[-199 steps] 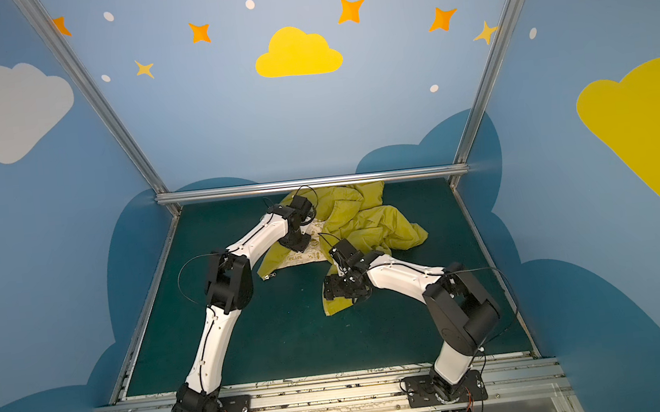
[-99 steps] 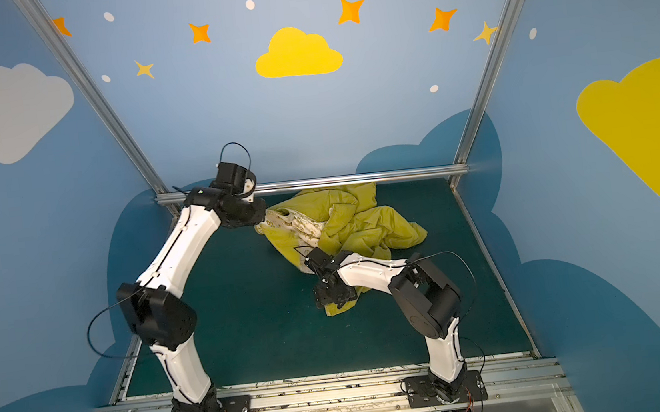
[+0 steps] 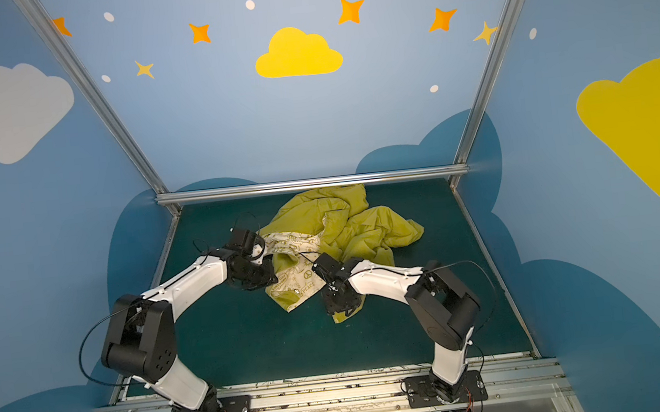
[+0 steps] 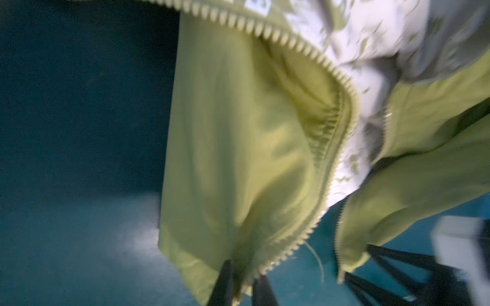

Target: Zip up the jacket

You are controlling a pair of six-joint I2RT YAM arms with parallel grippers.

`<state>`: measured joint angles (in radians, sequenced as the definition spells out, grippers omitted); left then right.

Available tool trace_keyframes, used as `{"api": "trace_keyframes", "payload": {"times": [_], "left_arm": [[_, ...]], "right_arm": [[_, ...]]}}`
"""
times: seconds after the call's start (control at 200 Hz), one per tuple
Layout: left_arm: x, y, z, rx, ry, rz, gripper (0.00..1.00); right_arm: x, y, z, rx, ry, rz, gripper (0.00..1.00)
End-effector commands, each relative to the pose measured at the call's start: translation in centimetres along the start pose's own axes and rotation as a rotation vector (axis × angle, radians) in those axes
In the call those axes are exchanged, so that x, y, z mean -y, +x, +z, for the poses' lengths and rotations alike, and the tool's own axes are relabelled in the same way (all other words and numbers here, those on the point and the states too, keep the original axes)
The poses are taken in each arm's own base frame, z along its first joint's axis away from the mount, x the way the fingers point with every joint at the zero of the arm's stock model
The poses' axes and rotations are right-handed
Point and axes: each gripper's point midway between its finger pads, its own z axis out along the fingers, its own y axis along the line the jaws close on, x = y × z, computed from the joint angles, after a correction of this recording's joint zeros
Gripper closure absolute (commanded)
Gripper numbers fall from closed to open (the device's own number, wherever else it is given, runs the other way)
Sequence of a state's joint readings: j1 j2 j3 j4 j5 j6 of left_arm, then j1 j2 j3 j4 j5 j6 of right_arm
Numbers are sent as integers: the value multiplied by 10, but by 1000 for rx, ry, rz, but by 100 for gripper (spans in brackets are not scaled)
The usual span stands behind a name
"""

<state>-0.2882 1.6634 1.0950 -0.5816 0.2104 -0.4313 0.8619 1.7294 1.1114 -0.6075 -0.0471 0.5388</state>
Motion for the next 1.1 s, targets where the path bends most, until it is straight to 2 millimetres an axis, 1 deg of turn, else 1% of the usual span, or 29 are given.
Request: {"api": "trace_keyframes", "payload": {"times": [0.0,0.025,0.055,0.085,0.11,0.15,0.175,0.275,0.31,0.37,0.445,0.476,0.536,0.571,0.666,0.826,0.901,0.991,1.036,1.096], "left_arm": [[-22,-23,-27,124,-104,-9,68],[-28,-22,-29,122,-134,-16,65],[-34,-20,-32,121,-168,-26,59],[-37,-18,-36,125,-189,-34,48],[-37,-16,-39,132,-192,-38,36],[-34,-11,-41,138,-186,-37,27],[-33,-7,-43,147,-185,-40,24],[-19,13,-47,171,-171,-37,22],[-16,21,-48,182,-160,-54,22],[-8,32,-44,186,-101,-66,23],[-4,42,-36,204,-54,-102,23],[-1,42,-33,213,-29,-108,23],[-6,43,-25,212,-42,-139,23],[-5,41,-22,209,-44,-144,23],[-3,29,-14,212,-58,-166,23],[4,5,1,221,-66,-187,24],[1,0,12,197,-105,-183,26],[-8,1,27,148,-164,-177,31],[-9,1,34,126,-178,-169,36],[-12,1,41,105,-196,-159,50]], "right_arm": [[-27,-14,-25,70,-124,-55,40],[-29,-16,-27,78,-130,-59,40],[-30,-18,-29,84,-132,-59,39],[-31,-20,-30,90,-134,-60,39],[-31,-22,-30,92,-136,-61,39],[-32,-25,-30,97,-142,-61,39],[-34,-26,-29,97,-149,-61,39],[-47,-34,-25,93,-197,-82,39],[-52,-37,-23,87,-211,-90,40],[-57,-44,-19,82,-220,-102,42],[-56,-50,-16,81,-198,-100,43],[-55,-52,-15,84,-192,-99,43],[-51,-55,-14,89,-192,-89,43],[-49,-55,-14,89,-195,-80,44],[-43,-53,-15,99,-197,-65,44],[-27,-38,-14,97,-156,-47,42],[-16,-27,-15,89,-121,-39,36],[5,-12,-17,70,-33,-11,28],[15,-5,-17,54,10,1,25],[24,5,-11,16,44,3,25]]}}
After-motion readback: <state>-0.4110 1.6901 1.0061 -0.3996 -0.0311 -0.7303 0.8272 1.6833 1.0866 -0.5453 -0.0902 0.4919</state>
